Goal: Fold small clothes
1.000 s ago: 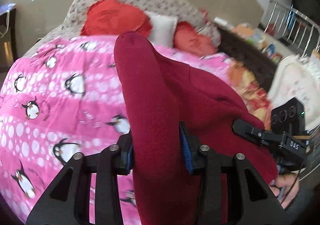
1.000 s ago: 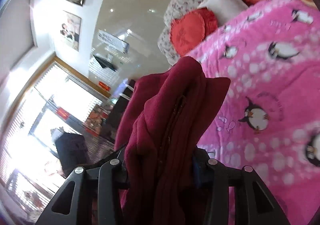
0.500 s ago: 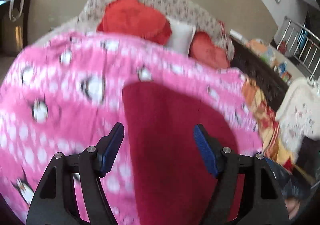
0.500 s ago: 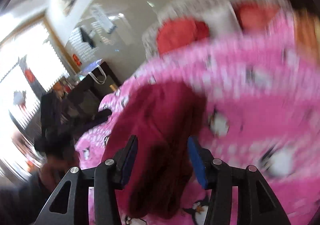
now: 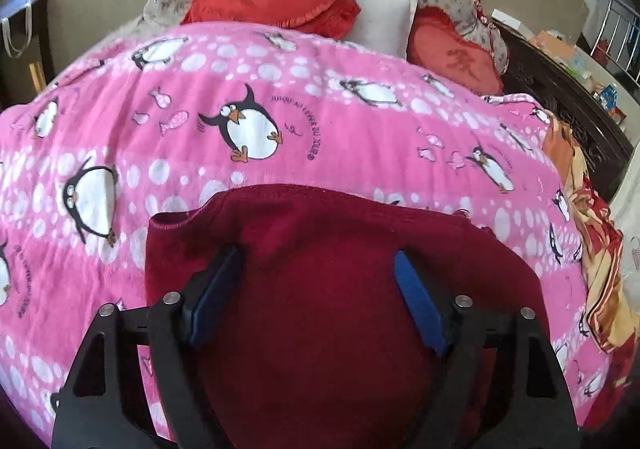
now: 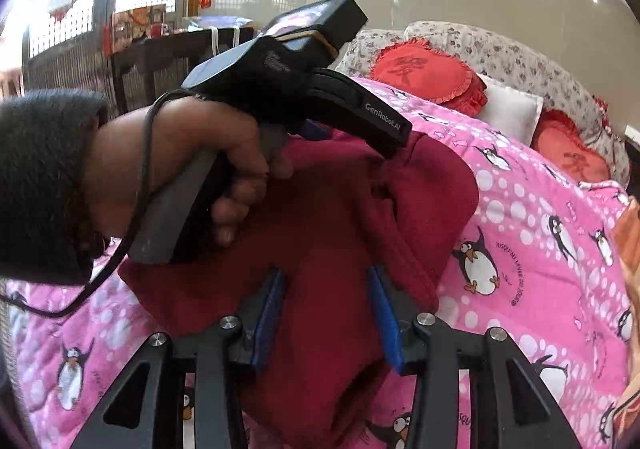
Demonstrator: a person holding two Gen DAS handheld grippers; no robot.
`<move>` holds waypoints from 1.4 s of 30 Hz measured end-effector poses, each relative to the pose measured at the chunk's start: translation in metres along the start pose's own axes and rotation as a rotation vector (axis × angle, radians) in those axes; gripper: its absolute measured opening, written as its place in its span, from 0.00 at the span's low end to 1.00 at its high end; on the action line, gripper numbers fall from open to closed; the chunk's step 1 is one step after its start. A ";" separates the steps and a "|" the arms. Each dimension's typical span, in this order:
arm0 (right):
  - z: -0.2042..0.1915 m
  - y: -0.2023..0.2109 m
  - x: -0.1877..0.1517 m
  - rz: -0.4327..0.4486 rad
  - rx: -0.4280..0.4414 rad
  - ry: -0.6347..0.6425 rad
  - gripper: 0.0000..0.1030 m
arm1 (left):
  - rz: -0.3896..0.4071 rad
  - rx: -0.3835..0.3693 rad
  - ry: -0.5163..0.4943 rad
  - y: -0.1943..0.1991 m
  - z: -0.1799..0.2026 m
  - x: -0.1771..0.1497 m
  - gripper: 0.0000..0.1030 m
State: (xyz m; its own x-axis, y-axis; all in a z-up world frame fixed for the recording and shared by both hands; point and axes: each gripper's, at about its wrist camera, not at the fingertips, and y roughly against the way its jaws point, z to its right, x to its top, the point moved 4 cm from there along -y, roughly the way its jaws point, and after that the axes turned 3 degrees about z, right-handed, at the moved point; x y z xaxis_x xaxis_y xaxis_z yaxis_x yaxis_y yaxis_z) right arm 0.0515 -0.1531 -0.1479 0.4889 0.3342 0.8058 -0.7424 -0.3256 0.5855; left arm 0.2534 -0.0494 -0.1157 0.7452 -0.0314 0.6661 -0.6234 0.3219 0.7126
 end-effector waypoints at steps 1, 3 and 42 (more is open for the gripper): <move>0.001 -0.001 0.000 0.001 0.002 -0.003 0.42 | -0.005 0.005 -0.001 -0.002 0.000 0.000 0.80; 0.002 0.003 0.003 0.006 0.019 -0.021 0.42 | -0.007 0.034 -0.020 -0.004 0.004 0.001 0.81; 0.065 0.088 -0.055 -0.076 -0.204 -0.499 0.45 | 0.135 0.237 -0.191 0.185 0.037 -0.101 0.75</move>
State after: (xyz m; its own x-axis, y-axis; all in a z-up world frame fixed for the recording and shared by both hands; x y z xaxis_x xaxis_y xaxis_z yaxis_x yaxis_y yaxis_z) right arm -0.0113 -0.2574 -0.1348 0.6658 -0.1263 0.7354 -0.7461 -0.1218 0.6546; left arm 0.0540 -0.0214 -0.0427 0.6085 -0.1873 0.7711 -0.7678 0.1067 0.6318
